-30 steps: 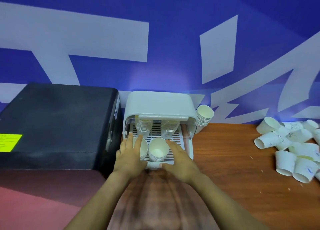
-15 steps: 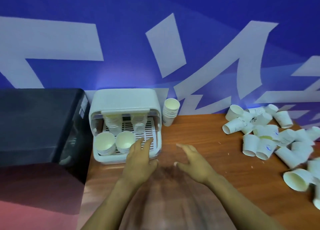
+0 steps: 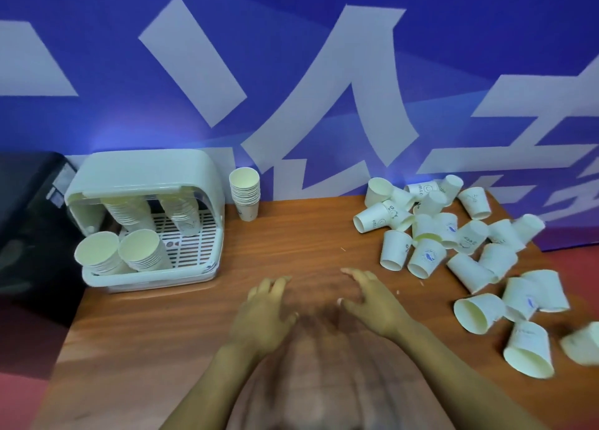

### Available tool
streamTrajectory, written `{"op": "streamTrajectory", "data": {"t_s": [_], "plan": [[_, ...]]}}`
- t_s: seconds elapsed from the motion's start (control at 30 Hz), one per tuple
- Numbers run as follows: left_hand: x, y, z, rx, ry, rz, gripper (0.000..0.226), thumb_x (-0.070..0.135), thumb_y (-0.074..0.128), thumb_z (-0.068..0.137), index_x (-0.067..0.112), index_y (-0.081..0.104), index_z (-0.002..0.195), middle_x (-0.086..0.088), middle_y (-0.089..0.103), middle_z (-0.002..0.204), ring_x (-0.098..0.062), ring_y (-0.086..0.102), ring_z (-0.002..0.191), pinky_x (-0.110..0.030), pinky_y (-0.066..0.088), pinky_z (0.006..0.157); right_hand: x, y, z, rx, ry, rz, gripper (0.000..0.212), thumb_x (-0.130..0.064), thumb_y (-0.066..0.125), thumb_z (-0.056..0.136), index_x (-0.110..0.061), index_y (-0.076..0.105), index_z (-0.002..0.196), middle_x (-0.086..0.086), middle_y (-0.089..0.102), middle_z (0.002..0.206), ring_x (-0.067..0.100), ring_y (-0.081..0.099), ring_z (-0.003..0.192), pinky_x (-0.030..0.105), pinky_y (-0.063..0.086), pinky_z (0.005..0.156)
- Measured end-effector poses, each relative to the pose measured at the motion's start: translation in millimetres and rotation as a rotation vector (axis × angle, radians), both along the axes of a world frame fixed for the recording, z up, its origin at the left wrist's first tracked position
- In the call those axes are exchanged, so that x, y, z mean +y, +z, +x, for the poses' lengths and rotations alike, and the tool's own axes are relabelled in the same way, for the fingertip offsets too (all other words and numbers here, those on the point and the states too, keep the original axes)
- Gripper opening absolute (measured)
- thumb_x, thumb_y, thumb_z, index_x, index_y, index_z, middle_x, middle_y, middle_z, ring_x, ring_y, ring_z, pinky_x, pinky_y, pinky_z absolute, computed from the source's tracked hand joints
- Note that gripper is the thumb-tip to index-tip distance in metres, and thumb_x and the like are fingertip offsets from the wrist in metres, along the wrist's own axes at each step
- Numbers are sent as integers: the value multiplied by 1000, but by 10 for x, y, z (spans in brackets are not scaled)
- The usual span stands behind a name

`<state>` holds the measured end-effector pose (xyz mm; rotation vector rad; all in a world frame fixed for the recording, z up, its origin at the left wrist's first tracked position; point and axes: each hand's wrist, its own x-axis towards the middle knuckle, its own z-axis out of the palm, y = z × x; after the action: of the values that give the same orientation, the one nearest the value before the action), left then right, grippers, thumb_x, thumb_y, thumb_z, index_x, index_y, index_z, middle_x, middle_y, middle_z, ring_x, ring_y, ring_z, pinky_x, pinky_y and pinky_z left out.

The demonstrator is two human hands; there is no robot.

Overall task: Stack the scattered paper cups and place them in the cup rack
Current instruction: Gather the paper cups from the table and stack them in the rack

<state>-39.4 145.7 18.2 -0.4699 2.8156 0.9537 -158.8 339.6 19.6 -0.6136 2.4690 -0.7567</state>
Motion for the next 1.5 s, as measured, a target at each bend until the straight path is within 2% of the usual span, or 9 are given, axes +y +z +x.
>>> {"op": "streamTrajectory", "data": {"t_s": [0.1, 0.3, 0.5, 0.67, 0.8, 0.93, 1.17, 1.3, 1.5], "plan": [[-17, 11, -155, -39, 3, -4, 64, 38, 61, 84, 25, 35, 142, 0, 43, 139, -24, 44, 126, -34, 37, 104, -6, 10, -108, 9, 51, 10, 61, -35, 64, 86, -31, 35, 140, 0, 39, 141, 20, 46, 125, 31, 38, 104], [87, 18, -767, -7, -30, 35, 58, 36, 60, 87, 26, 37, 139, 1, 45, 138, -22, 44, 126, -35, 39, 103, 238, 77, -371, 29, -24, 41, 59, -39, 63, 85, -34, 37, 138, -8, 46, 133, 6, 52, 103, 29, 45, 94], [549, -106, -1098, -107, -154, 31, 59, 41, 56, 89, 24, 34, 142, 2, 42, 143, -22, 43, 129, -31, 38, 103, 672, -30, -662, 19, -119, 103, 54, -35, 62, 85, -29, 43, 135, -4, 50, 133, 12, 53, 115, 29, 45, 94], [630, -139, -1448, -138, -128, 37, 55, 35, 58, 88, 24, 38, 138, -3, 49, 139, -23, 46, 127, -32, 40, 102, 984, -95, -1128, 43, -208, 264, 54, -40, 55, 86, -29, 39, 137, 0, 52, 135, 19, 53, 119, 34, 46, 92], [865, -170, -1831, -156, -52, 33, 58, 37, 58, 87, 26, 36, 139, 0, 45, 141, -23, 45, 127, -32, 38, 103, 1177, -119, -1546, 61, -216, 312, 55, -39, 52, 89, -25, 36, 139, 4, 48, 136, 23, 50, 121, 36, 44, 92], [1224, -256, -2183, -195, -63, -24, 62, 39, 56, 88, 24, 31, 143, -3, 39, 144, -29, 39, 129, -36, 34, 106, 1344, -196, -1874, -6, -278, 280, 58, -33, 55, 90, -16, 32, 140, 14, 37, 141, 32, 46, 123, 42, 43, 97], [1594, -413, -2737, -266, -17, -35, 71, 50, 54, 87, 28, 20, 146, -3, 33, 148, -30, 34, 133, -45, 31, 108, 1418, -435, -2298, -160, -353, 193, 72, -55, 58, 83, -14, 29, 134, 15, 57, 124, 34, 53, 116, 39, 43, 90], [1728, -515, -2943, -260, 38, -13, 74, 49, 56, 87, 26, 19, 148, -5, 32, 146, -27, 35, 132, -39, 35, 103, 1383, -556, -2444, -161, -374, 180, 68, -50, 59, 84, -13, 29, 132, 14, 60, 112, 34, 57, 102, 37, 43, 81], [1868, -705, -3113, -326, 47, 5, 75, 47, 54, 89, 31, 12, 149, -3, 30, 147, -26, 37, 131, -40, 39, 102, 1399, -737, -2514, -191, -420, 122, 80, -44, 64, 83, -17, 17, 142, 17, 52, 127, 38, 52, 113, 38, 43, 86]]}}
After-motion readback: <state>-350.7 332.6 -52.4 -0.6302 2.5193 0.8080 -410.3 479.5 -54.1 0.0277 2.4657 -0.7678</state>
